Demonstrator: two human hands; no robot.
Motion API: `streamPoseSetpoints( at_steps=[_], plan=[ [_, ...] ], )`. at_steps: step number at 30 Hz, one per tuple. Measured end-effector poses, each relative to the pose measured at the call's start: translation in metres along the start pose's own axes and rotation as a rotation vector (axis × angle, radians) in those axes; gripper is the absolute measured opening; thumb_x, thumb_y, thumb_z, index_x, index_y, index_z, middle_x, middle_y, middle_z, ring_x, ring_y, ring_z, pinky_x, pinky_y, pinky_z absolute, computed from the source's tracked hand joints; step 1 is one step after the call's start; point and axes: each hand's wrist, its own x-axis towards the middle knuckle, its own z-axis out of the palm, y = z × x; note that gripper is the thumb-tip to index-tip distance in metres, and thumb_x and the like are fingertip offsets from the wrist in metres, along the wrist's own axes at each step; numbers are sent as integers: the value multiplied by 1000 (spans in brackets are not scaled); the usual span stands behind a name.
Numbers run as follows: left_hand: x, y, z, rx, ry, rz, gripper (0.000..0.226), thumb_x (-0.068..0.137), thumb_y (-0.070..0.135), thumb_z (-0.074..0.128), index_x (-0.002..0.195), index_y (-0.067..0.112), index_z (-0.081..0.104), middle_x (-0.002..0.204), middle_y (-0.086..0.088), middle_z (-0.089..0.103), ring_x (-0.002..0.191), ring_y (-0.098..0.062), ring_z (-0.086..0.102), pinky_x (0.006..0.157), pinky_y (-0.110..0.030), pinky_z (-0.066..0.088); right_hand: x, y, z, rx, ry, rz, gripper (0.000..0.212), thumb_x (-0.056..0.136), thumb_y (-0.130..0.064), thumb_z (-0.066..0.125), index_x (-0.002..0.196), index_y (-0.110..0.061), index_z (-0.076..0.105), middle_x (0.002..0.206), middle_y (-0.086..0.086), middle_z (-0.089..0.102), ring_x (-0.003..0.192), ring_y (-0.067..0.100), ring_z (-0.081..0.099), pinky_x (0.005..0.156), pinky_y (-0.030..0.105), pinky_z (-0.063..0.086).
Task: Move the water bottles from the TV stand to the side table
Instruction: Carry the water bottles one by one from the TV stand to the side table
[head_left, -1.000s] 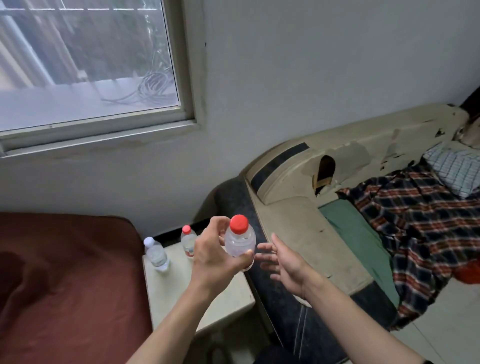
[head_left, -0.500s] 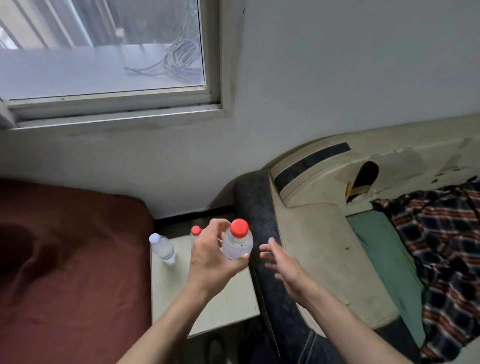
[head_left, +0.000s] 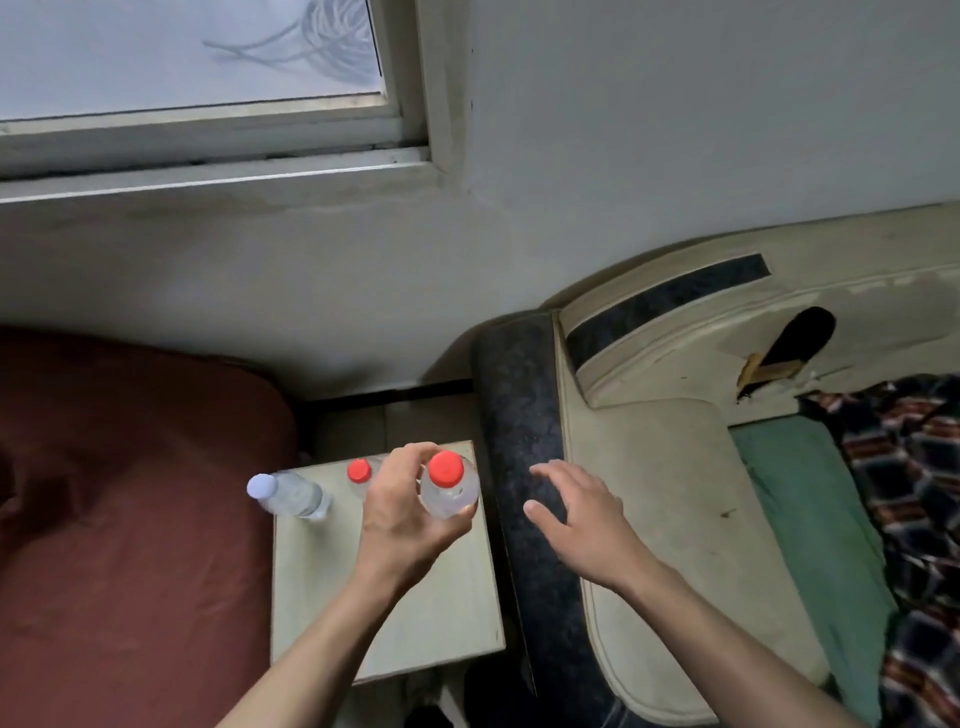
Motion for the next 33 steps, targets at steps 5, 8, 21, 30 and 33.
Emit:
streamPoseSetpoints(
  at_steps=[5, 8, 21, 30, 33],
  plan=[
    [13, -26, 27, 0, 29, -87, 46, 63, 21, 84, 101, 25, 59, 92, 10, 60, 85, -10, 59, 72, -28, 50, 36, 15, 2, -164, -51, -60, 54, 96, -52, 43, 146, -34, 35, 156, -6, 32, 145, 17, 24, 117, 41, 20],
    [20, -41, 40, 21, 27, -125, 46, 64, 23, 84, 102, 26, 58, 93, 10, 60, 86, -10, 59, 72, -30, 51, 53, 21, 6, -200, -66, -78, 56, 96, -52, 42, 148, -35, 32, 158, -5, 28, 146, 18, 20, 119, 41, 16],
    [40, -109, 110, 100, 26, -255, 54, 67, 29, 87, 112, 19, 60, 104, 1, 64, 94, -17, 60, 83, -38, 55, 85, 63, 29, -218, -144, -66, 56, 96, -51, 43, 148, -33, 32, 156, -4, 30, 145, 18, 21, 119, 40, 15],
    [27, -135, 126, 121, -4, -361, 64, 67, 27, 89, 120, 25, 53, 111, 3, 60, 103, -18, 58, 83, -47, 57, 87, 64, 52, -117, -171, -31, 56, 96, -50, 45, 147, -31, 36, 155, -4, 33, 145, 17, 24, 118, 40, 17],
    [25, -131, 123, 120, -32, -377, 67, 67, 27, 90, 123, 24, 54, 114, 1, 60, 107, -21, 58, 86, -48, 56, 85, 59, 51, -128, -172, -30, 56, 96, -50, 45, 148, -31, 35, 155, -5, 32, 145, 16, 23, 118, 40, 17]
  ],
)
